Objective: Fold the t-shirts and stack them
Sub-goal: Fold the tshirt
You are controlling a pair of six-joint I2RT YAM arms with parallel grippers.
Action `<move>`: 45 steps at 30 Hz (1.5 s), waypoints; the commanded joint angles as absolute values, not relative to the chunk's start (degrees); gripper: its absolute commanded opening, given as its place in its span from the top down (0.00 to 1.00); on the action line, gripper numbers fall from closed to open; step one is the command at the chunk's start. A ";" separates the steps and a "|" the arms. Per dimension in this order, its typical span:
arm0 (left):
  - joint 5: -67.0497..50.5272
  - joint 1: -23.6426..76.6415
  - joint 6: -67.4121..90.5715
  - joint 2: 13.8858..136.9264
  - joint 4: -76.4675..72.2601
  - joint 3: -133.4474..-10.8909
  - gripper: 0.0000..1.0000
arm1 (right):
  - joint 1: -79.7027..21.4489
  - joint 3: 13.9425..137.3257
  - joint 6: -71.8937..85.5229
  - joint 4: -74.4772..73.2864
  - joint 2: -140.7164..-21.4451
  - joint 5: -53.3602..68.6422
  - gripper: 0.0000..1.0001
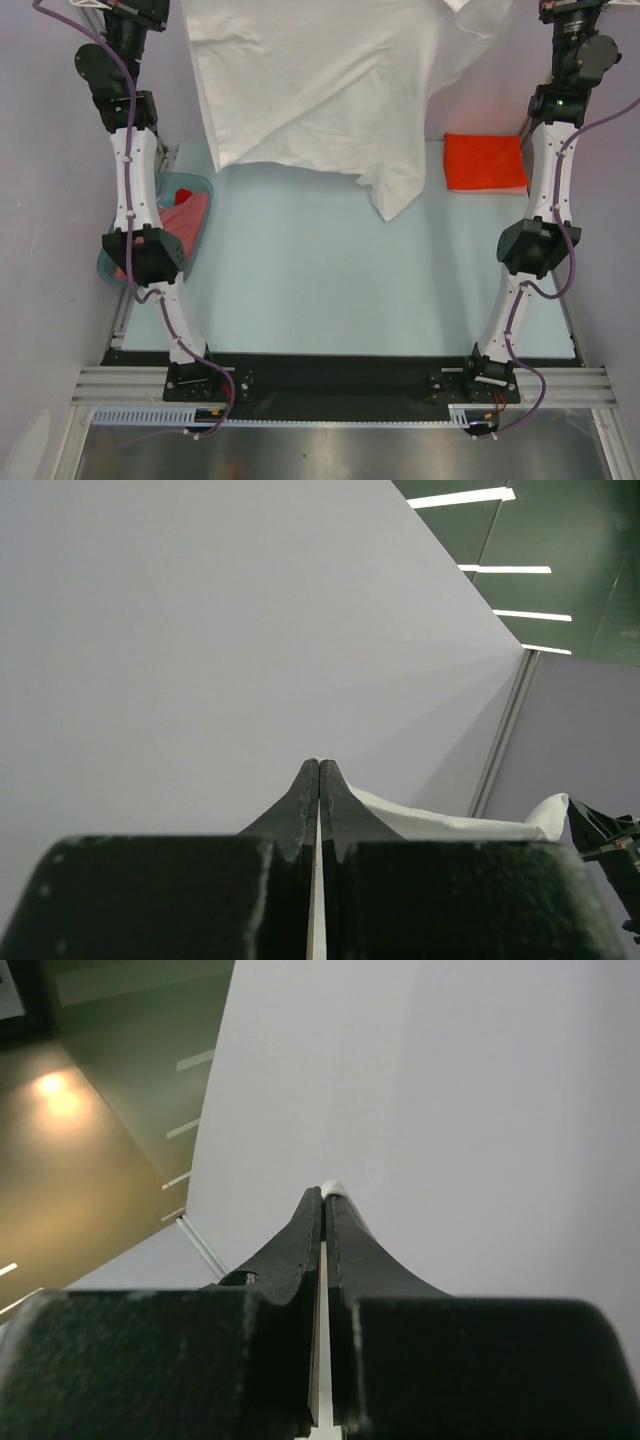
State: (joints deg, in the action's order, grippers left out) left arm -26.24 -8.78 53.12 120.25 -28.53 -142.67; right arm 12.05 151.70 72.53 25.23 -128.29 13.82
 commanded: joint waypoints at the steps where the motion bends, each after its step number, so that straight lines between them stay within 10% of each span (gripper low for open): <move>1: -21.01 -8.97 54.49 120.93 -32.79 -148.26 1.00 | 12.83 155.30 72.60 28.57 -126.04 7.82 1.00; 10: -28.64 -8.96 55.90 116.82 -31.30 -140.55 1.00 | 14.94 150.05 72.42 23.21 -120.25 20.02 1.00; 18: -45.00 -8.18 46.17 89.33 -29.20 -85.57 1.00 | 11.17 97.61 50.82 -4.11 -85.91 30.67 1.00; 23: -45.35 -7.65 28.69 69.84 -3.20 -63.77 0.99 | 1.26 73.78 42.10 -23.97 -62.43 24.34 1.00; 34: -20.42 -7.38 21.25 49.40 32.52 -40.35 0.99 | -2.64 43.36 39.03 -69.30 -38.32 17.40 1.00; 45: -0.80 -10.28 41.12 49.92 50.17 -39.91 1.00 | -5.01 38.23 38.58 -74.88 -41.30 18.46 1.00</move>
